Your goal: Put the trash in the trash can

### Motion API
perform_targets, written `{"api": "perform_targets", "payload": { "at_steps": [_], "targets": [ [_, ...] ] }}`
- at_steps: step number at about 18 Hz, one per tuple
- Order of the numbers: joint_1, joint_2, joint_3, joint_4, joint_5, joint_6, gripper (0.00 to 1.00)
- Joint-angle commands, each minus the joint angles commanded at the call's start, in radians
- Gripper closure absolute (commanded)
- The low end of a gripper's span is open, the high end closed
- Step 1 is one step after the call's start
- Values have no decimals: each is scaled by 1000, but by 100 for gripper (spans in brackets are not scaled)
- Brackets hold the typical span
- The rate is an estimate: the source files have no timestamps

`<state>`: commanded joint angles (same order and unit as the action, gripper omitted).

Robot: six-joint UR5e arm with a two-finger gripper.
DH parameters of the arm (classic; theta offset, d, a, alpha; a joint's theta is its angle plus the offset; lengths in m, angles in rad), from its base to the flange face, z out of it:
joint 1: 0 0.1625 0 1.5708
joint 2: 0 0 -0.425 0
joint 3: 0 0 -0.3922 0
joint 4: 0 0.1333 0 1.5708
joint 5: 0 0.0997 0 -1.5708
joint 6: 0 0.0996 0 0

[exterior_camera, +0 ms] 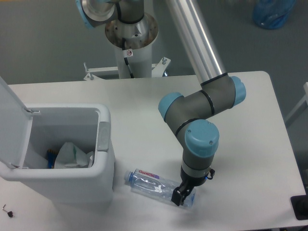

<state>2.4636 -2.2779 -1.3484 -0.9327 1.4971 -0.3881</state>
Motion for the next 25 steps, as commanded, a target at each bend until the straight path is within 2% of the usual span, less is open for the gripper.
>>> {"api": "perform_targets", "payload": {
  "at_steps": [11,21,25],
  "targets": [
    [0,-46,12,0,2,-15,0],
    [-12,-58,20,0,3,-34,0],
    [-15,-61,20,0,3,-34,5]
  ]
}}
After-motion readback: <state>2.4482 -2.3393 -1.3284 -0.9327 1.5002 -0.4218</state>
